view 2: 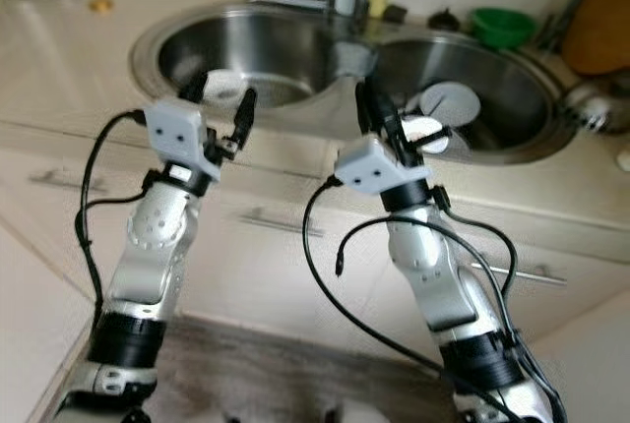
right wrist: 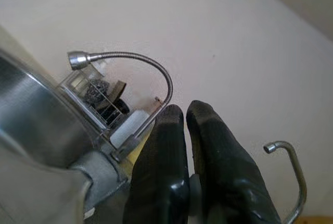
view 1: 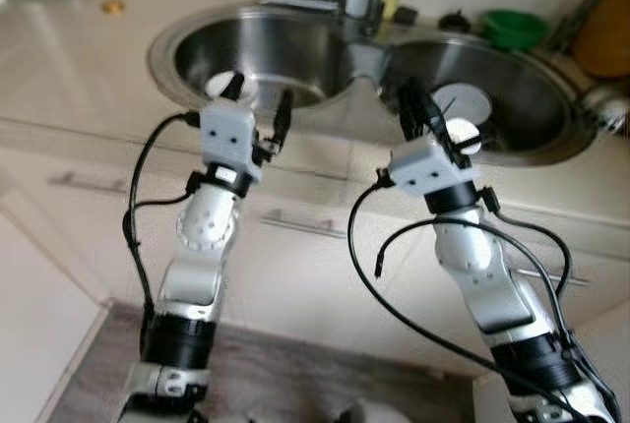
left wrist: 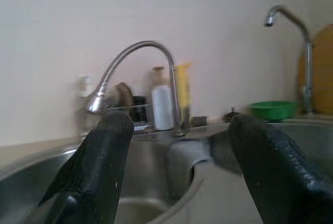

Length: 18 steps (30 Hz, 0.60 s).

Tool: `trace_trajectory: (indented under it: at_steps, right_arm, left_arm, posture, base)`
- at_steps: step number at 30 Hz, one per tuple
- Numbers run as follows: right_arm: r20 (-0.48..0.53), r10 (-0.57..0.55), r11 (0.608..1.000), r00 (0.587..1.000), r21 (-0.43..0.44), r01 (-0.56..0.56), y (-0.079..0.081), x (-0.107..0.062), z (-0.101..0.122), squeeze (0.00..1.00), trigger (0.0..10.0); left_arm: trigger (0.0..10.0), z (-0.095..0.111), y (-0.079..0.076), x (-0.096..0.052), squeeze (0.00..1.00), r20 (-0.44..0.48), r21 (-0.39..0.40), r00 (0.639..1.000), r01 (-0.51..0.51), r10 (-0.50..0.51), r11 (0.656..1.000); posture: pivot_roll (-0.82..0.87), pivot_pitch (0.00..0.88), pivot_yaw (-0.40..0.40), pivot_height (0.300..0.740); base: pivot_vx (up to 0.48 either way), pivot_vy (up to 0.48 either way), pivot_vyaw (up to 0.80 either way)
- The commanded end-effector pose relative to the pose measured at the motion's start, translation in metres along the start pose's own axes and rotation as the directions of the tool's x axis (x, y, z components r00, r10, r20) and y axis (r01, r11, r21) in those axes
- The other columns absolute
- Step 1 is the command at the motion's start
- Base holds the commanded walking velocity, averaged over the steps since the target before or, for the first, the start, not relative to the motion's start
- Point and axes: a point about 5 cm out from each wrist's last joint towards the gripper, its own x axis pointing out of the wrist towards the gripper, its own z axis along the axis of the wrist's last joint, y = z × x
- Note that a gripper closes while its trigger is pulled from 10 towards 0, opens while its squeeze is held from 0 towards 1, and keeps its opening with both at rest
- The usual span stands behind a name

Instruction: Kitchen organization

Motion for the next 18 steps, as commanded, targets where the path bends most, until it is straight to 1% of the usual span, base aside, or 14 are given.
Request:
trace_trajectory:
  at_steps: [1, 16, 17, 18]
  right_arm:
    - [0.019, -0.006, 1.0, 1.0, 0.02, 0.005, 0.0001, 0.0032, 0.0052, 0.0, 10.0]
    - [0.001, -0.01, 0.999, 1.0, 0.054, 0.01, 0.0015, 0.0024, 0.003, 0.0, 10.0]
    - [-0.023, -0.007, 0.996, 1.0, 0.089, 0.009, 0.0021, 0.0026, 0.0006, 0.0, 10.0]
    - [-0.033, -0.006, 0.994, 0.999, 0.105, 0.009, 0.0024, 0.0028, -0.0005, 0.0, 10.0]
  left_arm:
    - [10.0, 0.0032, 0.0078, 0.0011, 0.0, 0.011, 0.021, 1.0, -0.015, 0.015, 1.0]
    - [10.0, 0.0032, 0.0077, 0.0015, 0.0, 0.011, 0.022, 1.0, -0.013, 0.013, 1.0]
    - [10.0, 0.0032, 0.0077, 0.0015, 0.0, 0.011, 0.022, 1.0, -0.013, 0.012, 1.0]
    - [10.0, 0.0032, 0.0077, 0.0015, 0.0, 0.011, 0.022, 1.0, -0.013, 0.012, 1.0]
  posture:
    - [0.02, 0.0, -0.082, 0.74]
    - [0.02, 0.0, -0.082, 0.74]
    - [0.02, 0.0, -0.082, 0.74]
    - [0.02, 0.0, -0.082, 0.74]
  base:
    - [0.292, 0.0, 0.0]
    - [0.296, 0.0, 0.0]
    - [0.292, 0.0, 0.0]
    - [0.292, 0.0, 0.0]
